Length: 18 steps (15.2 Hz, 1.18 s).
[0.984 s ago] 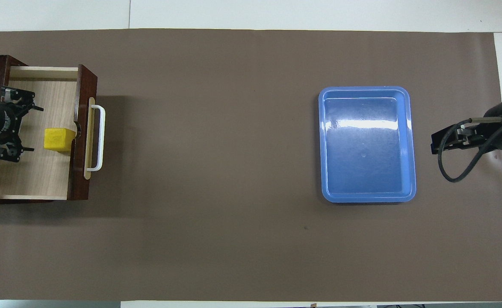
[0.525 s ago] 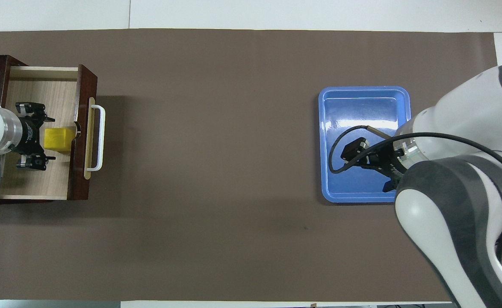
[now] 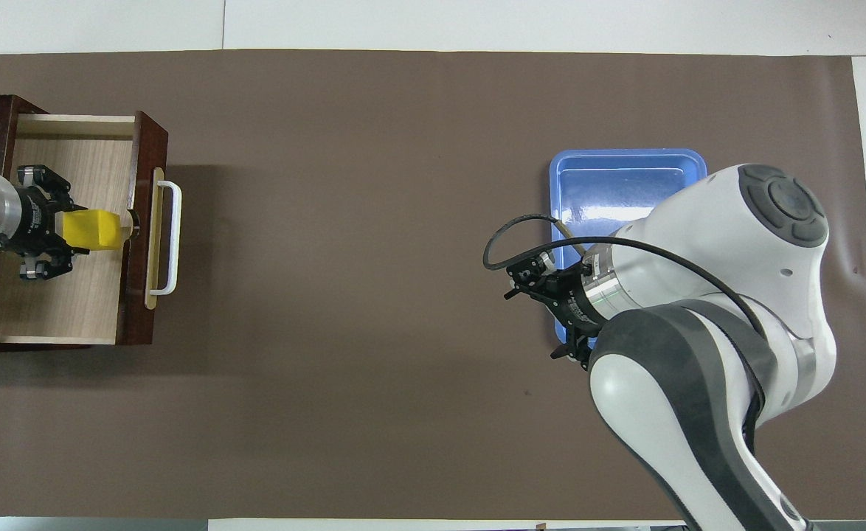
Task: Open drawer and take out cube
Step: 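Lift the cube with the left gripper toward the approaching right gripper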
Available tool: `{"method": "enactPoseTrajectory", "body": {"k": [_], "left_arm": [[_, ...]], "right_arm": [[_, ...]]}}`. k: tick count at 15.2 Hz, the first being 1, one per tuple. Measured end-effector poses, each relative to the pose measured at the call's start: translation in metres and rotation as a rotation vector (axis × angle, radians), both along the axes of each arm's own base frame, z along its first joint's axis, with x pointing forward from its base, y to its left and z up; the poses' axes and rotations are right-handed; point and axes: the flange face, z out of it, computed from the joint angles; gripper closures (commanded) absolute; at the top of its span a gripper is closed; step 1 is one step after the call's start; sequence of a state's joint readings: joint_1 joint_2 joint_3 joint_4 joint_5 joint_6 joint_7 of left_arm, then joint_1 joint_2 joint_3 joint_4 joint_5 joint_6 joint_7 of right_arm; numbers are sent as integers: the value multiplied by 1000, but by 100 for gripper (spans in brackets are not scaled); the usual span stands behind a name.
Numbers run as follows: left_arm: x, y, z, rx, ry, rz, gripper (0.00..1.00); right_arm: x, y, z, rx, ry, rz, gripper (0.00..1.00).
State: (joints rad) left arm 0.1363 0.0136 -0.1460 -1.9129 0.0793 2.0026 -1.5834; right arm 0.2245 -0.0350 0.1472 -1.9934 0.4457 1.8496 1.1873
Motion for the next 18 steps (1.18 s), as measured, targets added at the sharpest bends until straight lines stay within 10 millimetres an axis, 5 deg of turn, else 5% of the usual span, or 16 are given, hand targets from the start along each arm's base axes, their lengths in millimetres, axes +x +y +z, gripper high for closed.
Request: {"method": "enactPoseTrajectory", "body": {"k": [2, 4, 8, 13, 18], "left_arm": [[10, -27, 46, -16, 14, 18, 100], [17, -75, 68, -30, 6, 63, 100], [4, -183, 45, -46, 24, 94, 100], [-36, -278, 17, -68, 24, 204, 100], [-67, -326, -17, -84, 15, 236, 100]], "right_arm": [[2, 6, -12, 38, 20, -69, 0], [4, 11, -25, 57, 35, -107, 0], [15, 23, -45, 112, 49, -194, 0], [18, 34, -64, 165, 91, -243, 0], [18, 59, -93, 183, 130, -278, 0]]}}
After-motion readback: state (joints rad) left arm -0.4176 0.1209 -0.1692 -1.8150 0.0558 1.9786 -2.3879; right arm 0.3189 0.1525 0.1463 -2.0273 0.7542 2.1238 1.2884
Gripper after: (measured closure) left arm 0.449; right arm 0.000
